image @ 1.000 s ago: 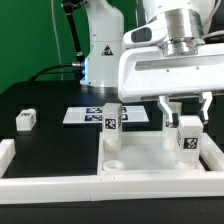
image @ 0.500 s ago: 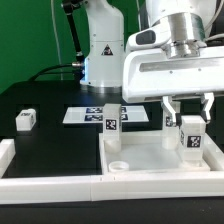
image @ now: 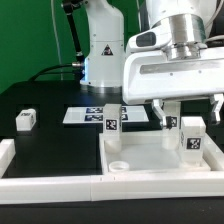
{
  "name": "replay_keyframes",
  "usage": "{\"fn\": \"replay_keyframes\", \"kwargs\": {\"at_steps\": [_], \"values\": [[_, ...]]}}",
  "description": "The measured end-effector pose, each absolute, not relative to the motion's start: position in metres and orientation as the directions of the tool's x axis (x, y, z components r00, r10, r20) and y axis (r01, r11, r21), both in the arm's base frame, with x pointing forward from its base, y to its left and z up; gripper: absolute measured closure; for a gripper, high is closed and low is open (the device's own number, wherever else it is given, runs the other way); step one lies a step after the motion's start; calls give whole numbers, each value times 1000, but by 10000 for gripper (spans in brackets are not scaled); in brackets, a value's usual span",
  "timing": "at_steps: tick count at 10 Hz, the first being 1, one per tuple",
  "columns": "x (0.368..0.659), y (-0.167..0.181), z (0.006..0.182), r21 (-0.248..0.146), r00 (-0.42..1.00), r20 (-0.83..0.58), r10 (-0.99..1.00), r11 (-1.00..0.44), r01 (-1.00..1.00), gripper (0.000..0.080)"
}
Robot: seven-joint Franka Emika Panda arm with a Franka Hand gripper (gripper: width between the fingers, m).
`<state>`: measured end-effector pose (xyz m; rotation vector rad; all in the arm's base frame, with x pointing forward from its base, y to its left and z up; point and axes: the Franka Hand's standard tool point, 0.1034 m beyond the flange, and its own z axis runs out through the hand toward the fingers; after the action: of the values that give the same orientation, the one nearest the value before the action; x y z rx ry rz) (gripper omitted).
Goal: Assemble square table
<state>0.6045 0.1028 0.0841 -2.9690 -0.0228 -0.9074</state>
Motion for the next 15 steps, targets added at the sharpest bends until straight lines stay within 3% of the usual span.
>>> {"fn": "replay_keyframes", "kwargs": {"at_steps": [1, 6, 9, 11, 15], "values": [[604, 103, 84, -31, 829, 559, 3, -999, 25, 163], [604, 102, 82, -31, 833, 553, 3, -999, 24, 151], [612, 106, 99, -75, 894, 446, -36, -997, -3, 151], [613, 114, 95, -112, 951, 305, -49, -994, -16, 151], [612, 107, 91, -142, 998, 37, -41, -989, -35, 151]]}}
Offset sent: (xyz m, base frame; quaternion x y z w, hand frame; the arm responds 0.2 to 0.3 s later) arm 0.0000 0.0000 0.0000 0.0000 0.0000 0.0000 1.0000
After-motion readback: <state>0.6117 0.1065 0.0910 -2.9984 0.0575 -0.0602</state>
